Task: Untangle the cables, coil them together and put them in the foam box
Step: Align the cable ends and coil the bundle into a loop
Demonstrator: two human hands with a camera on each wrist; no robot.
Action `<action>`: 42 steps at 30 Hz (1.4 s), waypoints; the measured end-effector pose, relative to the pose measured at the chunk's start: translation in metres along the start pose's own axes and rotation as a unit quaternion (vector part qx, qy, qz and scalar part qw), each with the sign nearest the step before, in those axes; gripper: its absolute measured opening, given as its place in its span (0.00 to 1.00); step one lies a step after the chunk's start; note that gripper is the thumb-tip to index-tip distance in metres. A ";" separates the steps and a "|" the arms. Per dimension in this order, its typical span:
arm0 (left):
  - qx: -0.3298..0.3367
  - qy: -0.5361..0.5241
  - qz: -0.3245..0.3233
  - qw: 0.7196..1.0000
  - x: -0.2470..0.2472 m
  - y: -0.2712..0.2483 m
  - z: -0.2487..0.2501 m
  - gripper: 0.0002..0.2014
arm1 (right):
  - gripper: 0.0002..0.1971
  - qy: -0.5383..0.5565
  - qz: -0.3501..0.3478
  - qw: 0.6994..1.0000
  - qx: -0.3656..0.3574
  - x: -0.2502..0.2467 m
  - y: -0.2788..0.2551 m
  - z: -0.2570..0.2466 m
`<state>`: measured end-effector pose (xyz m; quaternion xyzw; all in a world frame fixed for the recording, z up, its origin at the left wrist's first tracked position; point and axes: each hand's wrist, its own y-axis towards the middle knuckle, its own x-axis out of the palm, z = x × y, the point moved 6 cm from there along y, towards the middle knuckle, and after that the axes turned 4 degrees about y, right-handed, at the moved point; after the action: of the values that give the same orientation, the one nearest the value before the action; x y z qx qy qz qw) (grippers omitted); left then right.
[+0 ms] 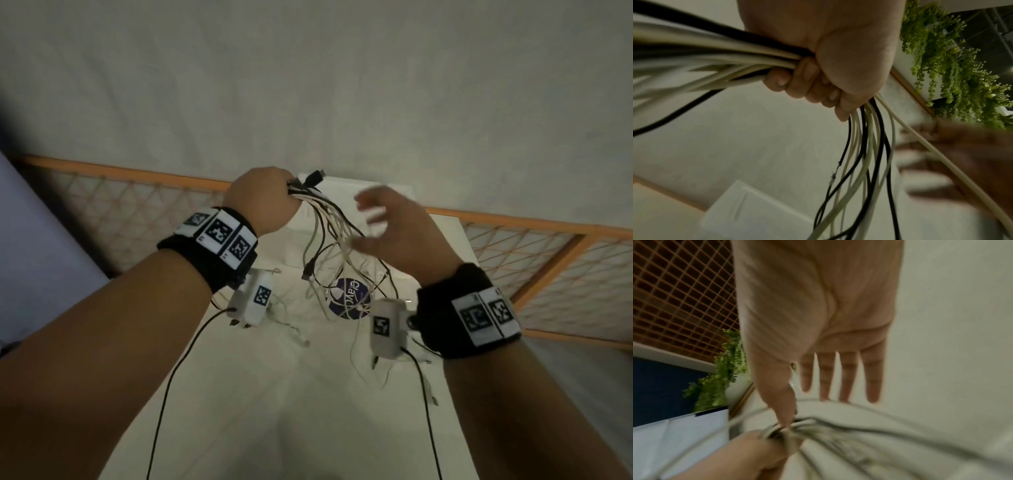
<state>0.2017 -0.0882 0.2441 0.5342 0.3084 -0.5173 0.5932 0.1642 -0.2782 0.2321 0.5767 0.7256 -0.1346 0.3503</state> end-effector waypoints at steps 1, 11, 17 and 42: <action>0.006 -0.006 -0.003 1.000 0.004 -0.003 0.005 0.09 | 0.24 0.052 0.025 0.998 -0.035 0.003 0.005 -0.016; -0.073 -0.171 0.104 0.977 -0.057 -0.001 -0.034 0.11 | 0.03 -0.225 -0.058 0.953 0.195 0.091 -0.013 0.117; -0.103 -0.142 0.096 0.980 -0.061 0.005 -0.063 0.17 | 0.11 -0.232 -0.081 0.925 0.289 0.094 -0.090 0.223; 0.075 -0.027 0.018 0.997 -0.001 -0.015 0.022 0.09 | 0.38 -0.129 0.172 0.958 -0.190 0.002 -0.003 -0.065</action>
<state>0.1835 -0.1069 0.2456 0.5685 0.2431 -0.5419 0.5692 0.1381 -0.2386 0.2771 0.5935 0.5766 -0.0056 0.5616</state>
